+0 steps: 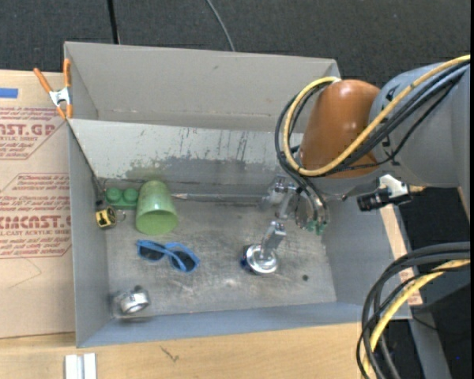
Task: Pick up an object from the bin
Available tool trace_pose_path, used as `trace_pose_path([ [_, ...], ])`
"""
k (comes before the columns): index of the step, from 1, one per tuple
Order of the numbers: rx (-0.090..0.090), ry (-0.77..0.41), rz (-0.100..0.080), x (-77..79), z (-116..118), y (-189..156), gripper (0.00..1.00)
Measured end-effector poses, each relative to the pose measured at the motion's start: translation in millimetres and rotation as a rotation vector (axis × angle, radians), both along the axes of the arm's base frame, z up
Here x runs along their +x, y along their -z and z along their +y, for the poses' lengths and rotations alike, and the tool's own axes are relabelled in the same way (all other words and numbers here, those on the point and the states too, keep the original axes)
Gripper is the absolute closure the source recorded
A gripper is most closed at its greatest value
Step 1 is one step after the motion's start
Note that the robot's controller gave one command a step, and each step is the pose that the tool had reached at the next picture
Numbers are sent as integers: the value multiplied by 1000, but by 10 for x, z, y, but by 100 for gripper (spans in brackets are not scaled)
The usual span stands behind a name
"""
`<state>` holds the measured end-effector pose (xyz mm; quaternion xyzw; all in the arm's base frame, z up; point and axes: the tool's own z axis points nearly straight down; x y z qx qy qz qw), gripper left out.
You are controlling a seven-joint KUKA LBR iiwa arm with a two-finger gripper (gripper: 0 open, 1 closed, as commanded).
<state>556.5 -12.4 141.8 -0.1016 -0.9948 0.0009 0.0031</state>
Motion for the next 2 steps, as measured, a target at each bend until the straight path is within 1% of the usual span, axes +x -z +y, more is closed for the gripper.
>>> trace_pose_path([
  [1,3,-237,-1,-487,0,620,0],
  [2,3,-236,-6,-470,1,604,100],
])
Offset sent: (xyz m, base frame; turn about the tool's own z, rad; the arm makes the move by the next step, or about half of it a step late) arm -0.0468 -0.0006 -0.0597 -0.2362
